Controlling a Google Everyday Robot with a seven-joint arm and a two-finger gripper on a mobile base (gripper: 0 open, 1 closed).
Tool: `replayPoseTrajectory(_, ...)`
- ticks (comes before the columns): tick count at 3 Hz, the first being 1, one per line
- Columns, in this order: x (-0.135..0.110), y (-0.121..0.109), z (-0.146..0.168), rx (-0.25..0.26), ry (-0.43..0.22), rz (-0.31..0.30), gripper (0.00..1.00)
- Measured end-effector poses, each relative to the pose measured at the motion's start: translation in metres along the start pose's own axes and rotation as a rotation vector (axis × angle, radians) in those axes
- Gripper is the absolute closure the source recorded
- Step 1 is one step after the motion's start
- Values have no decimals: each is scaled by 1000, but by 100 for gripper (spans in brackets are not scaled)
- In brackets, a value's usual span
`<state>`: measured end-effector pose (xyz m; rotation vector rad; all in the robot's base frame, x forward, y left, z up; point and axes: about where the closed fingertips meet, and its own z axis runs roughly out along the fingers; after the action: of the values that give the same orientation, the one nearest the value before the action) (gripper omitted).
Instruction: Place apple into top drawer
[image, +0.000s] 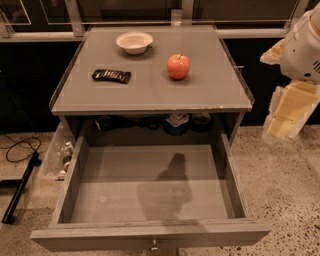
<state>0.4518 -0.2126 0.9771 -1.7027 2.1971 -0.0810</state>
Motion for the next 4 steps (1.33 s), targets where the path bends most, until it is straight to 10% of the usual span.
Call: replayPoseTrajectory(4, -57, -104, 49, -41, -267, 3, 0)
